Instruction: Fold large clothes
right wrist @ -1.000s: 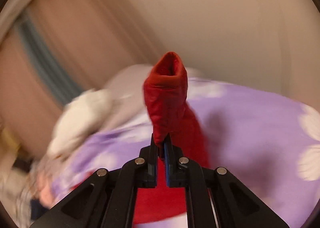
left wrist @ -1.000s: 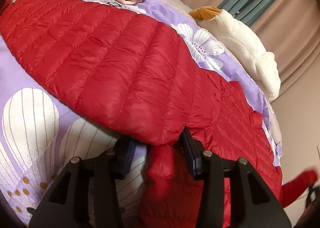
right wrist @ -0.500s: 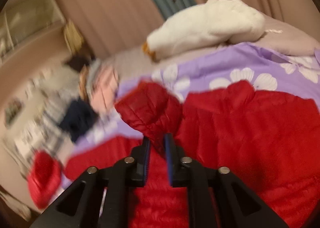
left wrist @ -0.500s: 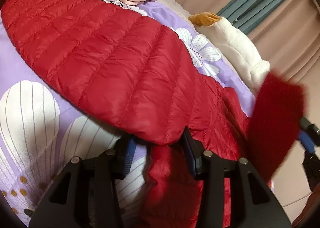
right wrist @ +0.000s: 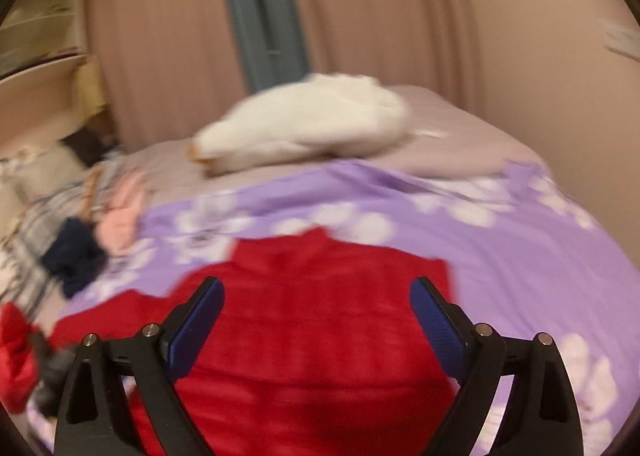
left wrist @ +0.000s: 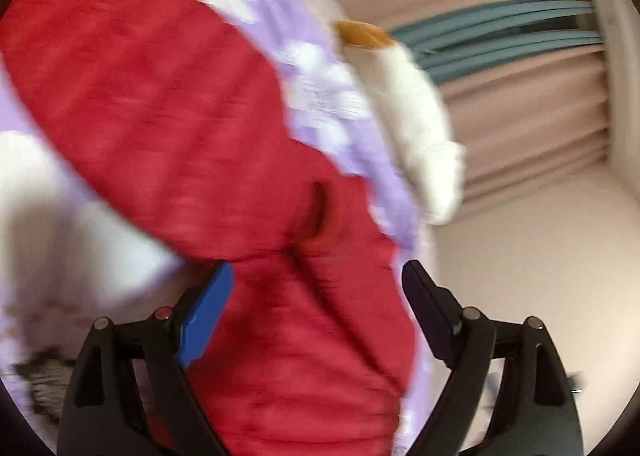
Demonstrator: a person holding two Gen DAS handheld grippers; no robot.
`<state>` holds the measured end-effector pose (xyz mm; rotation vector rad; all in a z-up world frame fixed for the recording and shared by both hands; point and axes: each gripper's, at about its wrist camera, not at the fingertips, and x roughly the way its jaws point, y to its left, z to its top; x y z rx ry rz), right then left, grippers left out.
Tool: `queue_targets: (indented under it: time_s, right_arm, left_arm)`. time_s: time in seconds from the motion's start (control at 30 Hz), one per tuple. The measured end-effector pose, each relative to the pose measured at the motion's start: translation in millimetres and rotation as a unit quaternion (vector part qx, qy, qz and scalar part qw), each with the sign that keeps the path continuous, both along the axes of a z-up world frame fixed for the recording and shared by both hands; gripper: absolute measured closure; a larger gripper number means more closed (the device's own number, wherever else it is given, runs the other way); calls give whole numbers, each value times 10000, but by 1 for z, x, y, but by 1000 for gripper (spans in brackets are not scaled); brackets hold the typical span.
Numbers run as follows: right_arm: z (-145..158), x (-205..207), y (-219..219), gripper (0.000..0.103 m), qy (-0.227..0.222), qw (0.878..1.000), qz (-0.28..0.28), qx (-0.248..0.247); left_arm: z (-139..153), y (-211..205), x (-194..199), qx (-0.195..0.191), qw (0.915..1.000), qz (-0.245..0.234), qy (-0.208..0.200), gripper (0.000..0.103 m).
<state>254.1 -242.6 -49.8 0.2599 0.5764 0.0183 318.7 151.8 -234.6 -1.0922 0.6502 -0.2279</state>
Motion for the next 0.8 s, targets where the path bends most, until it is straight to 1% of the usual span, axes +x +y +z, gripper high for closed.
queue_targets:
  time_s: [0.03, 0.1, 0.13, 0.17, 0.2, 0.23, 0.27, 0.3, 0.33, 0.37, 0.4, 0.43, 0.47, 0.5, 0.53, 0.57, 0.6, 0.63, 0.67, 0.7, 0.73, 0.77, 0.8]
  right_arm:
    - [-12, -2, -18, 10, 192, 9996, -193, 124]
    - [-27, -4, -36, 10, 416, 9981, -344, 313]
    - [-38, -6, -46, 10, 537, 9970, -413, 369]
    - [-43, -7, -50, 10, 587, 9965, -464, 367]
    - [-49, -10, -55, 10, 642, 9958, -551, 343]
    - [-54, -12, -60, 10, 682, 9952, -620, 318]
    - [-60, -13, -65, 10, 733, 9945, -688, 284]
    - [-65, -13, -69, 10, 797, 9937, -748, 250]
    - [-66, -14, -73, 10, 849, 9931, -783, 225]
    - [-68, -14, -77, 10, 918, 9922, -824, 178]
    - [-70, -15, -82, 10, 959, 9914, -887, 116]
    - [-71, -17, -88, 10, 958, 9908, -956, 68]
    - [-69, -19, -90, 10, 948, 9905, -999, 53]
    - [-68, -19, -93, 10, 931, 9900, -1059, 69]
    - [-67, -19, -95, 10, 897, 9893, -1142, 156]
    - [-67, -18, -97, 10, 881, 9888, -1181, 238]
    - [-68, -16, -96, 10, 872, 9880, -1203, 417]
    - [-70, -14, -94, 12, 883, 9875, -1184, 550]
    - [-72, -13, -92, 13, 896, 9873, -1158, 618]
    - [-73, -11, -85, 16, 926, 9875, -1095, 651]
    - [-73, -9, -79, 18, 964, 9884, -1013, 595]
    - [-72, -8, -73, 18, 977, 9894, -951, 500]
    - [-69, -7, -64, 18, 949, 9910, -901, 297]
  left_arm:
    - [3, -8, 9, 107, 9998, -160, 73, 18]
    - [3, -31, 31, 416, 9976, -429, 358, 20]
    - [2, -42, 41, 401, 9967, -605, 356, 22]
    - [-2, -54, 53, 264, 9957, -819, 350, 29]
    - [-8, -66, 66, 87, 9944, -966, 409, 41]
    - [-12, -74, 75, 58, 9937, -994, 522, 49]
    - [-15, -80, 84, 189, 9933, -917, 670, 69]
    - [-16, -87, 93, 576, 9919, -703, 891, 81]
    - [-15, -90, 96, 865, 9900, -556, 966, 84]
    - [-7, -92, 95, 1296, 9865, -305, 956, 87]
    - [-1, -91, 91, 1667, 9819, -79, 898, 88]
    - [11, -91, 83, 2175, 9727, 239, 773, 88]
    - [23, -91, 74, 2669, 9600, 528, 655, 88]
    - [31, -92, 68, 3063, 9482, 619, 570, 88]
    - [34, -94, 65, 3340, 9393, 573, 539, 88]
    - [37, -99, 63, 3702, 9259, 525, 545, 86]
    - [38, -102, 59, 4034, 9115, 544, 595, 82]
    - [38, -104, 55, 4418, 8926, 625, 655, 80]
    - [39, -104, 49, 4686, 8779, 720, 672, 77]
    - [42, -100, 41, 4787, 8721, 803, 622, 76]
    - [41, -92, 34, 4774, 8725, 849, 604, 74]
    - [43, -83, 30, 4674, 8772, 906, 616, 67]
    - [45, -72, 25, 4554, 8825, 983, 644, 55]
